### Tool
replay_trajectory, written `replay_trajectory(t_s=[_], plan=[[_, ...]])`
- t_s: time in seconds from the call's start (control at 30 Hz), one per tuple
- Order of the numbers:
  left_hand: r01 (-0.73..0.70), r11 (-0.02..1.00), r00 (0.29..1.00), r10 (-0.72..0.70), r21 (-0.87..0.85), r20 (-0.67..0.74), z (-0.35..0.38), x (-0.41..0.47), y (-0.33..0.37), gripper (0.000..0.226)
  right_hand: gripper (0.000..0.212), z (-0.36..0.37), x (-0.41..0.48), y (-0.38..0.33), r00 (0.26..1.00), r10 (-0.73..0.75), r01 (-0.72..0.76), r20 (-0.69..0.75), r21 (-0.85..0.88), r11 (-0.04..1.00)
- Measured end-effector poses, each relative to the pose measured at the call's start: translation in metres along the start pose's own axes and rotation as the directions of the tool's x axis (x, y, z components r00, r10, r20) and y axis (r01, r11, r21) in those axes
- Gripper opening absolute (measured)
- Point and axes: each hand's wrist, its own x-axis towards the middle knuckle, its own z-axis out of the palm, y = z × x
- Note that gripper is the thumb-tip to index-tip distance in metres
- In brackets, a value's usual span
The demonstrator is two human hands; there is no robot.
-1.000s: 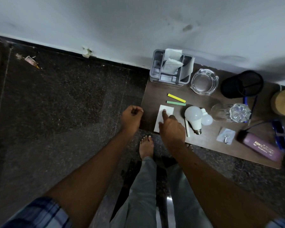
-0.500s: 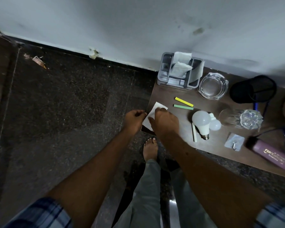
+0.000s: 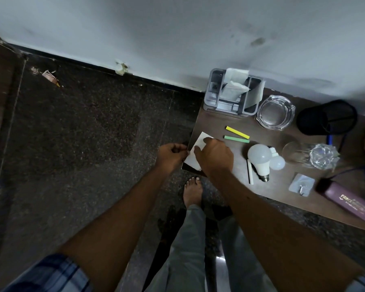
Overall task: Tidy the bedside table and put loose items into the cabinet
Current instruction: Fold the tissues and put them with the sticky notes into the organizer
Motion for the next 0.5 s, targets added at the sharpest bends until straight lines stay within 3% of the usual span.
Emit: replay_trajectory(t_s=[0.17,0.27,0.33,0.4,0.5], plan=[[-0.023,0.998,0.999,0.025,0.059,-0.035,0.005,-0.004,0.000,0.025,0.044,-0.003,0.001,0.003,0.996,0.041,-0.055,0.076,0.192,0.980],[-0.051,0.990,0.998,0.057,0.130,-0.041,0.005,-0.005,-0.001,0.033,0.044,-0.002,-0.001,0.001,0.980,0.139,-0.183,0.142,0.377,0.908],[-0.049,0.988,0.998,0.054,0.148,-0.030,0.002,-0.003,-0.001,0.026,0.043,-0.003,0.000,-0.001,0.968,0.173,-0.242,0.184,0.482,0.842],[-0.046,0.989,0.998,0.050,0.138,-0.024,-0.001,-0.003,0.002,0.012,0.039,-0.007,0.000,-0.001,0.976,0.166,-0.215,0.142,0.503,0.837],[-0.135,0.977,0.991,0.136,0.163,0.004,-0.008,-0.004,0.006,0.011,0.034,-0.017,0.001,0.003,0.996,0.087,-0.081,0.010,0.486,0.870]])
